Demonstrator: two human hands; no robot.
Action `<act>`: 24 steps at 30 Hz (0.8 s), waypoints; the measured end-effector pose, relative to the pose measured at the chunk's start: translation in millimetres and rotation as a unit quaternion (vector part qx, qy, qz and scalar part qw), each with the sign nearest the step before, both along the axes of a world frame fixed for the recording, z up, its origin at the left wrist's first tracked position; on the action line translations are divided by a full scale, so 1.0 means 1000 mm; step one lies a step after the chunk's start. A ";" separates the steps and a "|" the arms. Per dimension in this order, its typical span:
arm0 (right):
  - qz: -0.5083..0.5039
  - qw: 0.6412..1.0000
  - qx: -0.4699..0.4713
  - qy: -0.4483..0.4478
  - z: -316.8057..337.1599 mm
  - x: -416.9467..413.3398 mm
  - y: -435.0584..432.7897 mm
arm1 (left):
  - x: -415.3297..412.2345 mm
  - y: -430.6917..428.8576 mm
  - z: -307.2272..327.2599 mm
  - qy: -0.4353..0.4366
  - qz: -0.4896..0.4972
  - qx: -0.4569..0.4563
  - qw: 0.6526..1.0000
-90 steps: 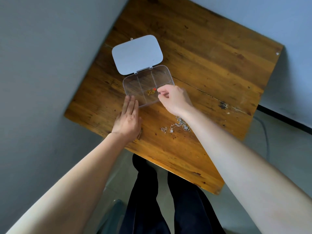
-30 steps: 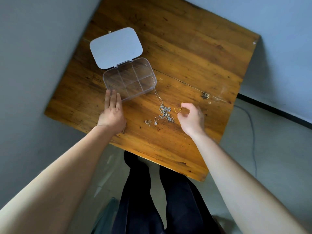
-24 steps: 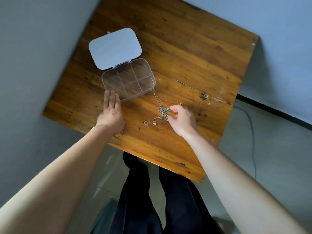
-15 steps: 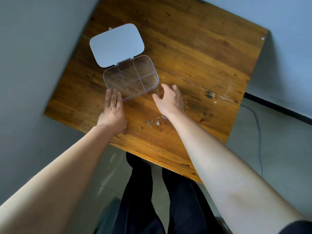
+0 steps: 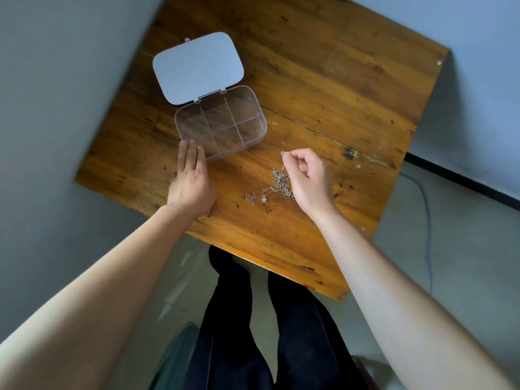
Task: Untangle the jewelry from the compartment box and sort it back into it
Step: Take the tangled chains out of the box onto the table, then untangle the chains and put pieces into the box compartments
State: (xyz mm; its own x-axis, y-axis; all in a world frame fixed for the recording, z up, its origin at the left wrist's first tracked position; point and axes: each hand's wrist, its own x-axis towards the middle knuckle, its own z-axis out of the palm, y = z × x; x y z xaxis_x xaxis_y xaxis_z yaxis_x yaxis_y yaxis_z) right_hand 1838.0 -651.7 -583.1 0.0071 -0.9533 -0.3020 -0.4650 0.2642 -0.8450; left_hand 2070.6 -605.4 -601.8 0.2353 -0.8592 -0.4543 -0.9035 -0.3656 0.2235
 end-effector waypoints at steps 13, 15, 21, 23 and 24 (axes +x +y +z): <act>-0.011 0.997 0.080 0.010 -0.020 -0.056 0.076 | -0.095 0.038 -0.029 0.095 0.039 -0.112 0.988; -0.022 0.996 0.083 0.000 -0.017 -0.061 0.077 | -0.100 0.035 -0.031 0.098 0.037 -0.103 0.989; -0.038 0.996 0.081 -0.012 -0.009 -0.068 0.071 | -0.103 0.031 -0.035 0.118 0.041 -0.094 0.988; -0.038 0.996 0.082 -0.020 -0.010 -0.069 0.070 | -0.105 0.033 -0.034 0.131 0.071 -0.100 0.984; -0.036 0.995 0.086 -0.025 -0.012 -0.070 0.071 | -0.106 0.035 -0.034 0.137 0.093 -0.101 0.981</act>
